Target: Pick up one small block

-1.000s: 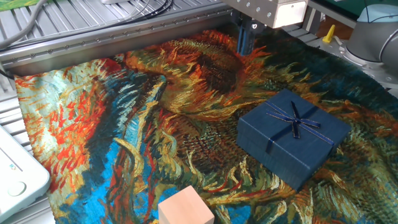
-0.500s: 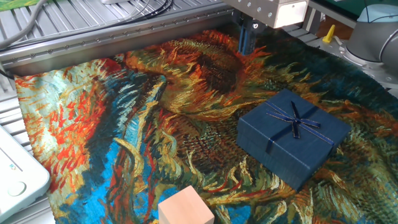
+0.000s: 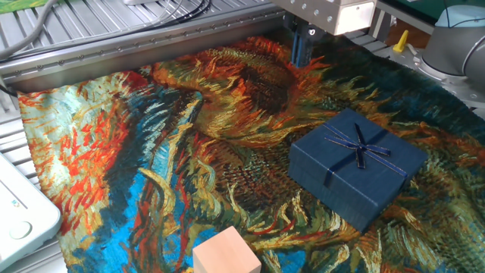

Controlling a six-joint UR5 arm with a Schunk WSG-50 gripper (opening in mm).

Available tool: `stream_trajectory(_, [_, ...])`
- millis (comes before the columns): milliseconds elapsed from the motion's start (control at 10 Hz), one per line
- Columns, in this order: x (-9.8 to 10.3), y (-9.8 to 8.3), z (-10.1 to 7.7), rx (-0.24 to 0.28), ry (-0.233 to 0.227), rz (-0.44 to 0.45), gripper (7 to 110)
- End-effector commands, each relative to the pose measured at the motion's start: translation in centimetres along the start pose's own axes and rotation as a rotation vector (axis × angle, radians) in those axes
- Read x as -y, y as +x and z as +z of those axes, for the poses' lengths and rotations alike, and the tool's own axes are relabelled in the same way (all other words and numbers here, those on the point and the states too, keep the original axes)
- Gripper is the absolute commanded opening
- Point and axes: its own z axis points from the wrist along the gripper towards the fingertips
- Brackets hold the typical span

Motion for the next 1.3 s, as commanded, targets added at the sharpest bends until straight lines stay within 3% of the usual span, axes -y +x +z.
stream_trajectory(0, [-0.2, -0.1, 0.0, 0.000, -0.009, 0.000, 7])
stream_trajectory(300, [-0.1, 0.1, 0.1, -0.006, -0.004, -0.009, 7])
stream_trajectory(700, [1.7, 0.8, 0.1, -0.038, 0.070, -0.058, 7])
stream_trajectory(1200, [1.6, 0.7, 0.0, -0.033, 0.075, -0.068, 7])
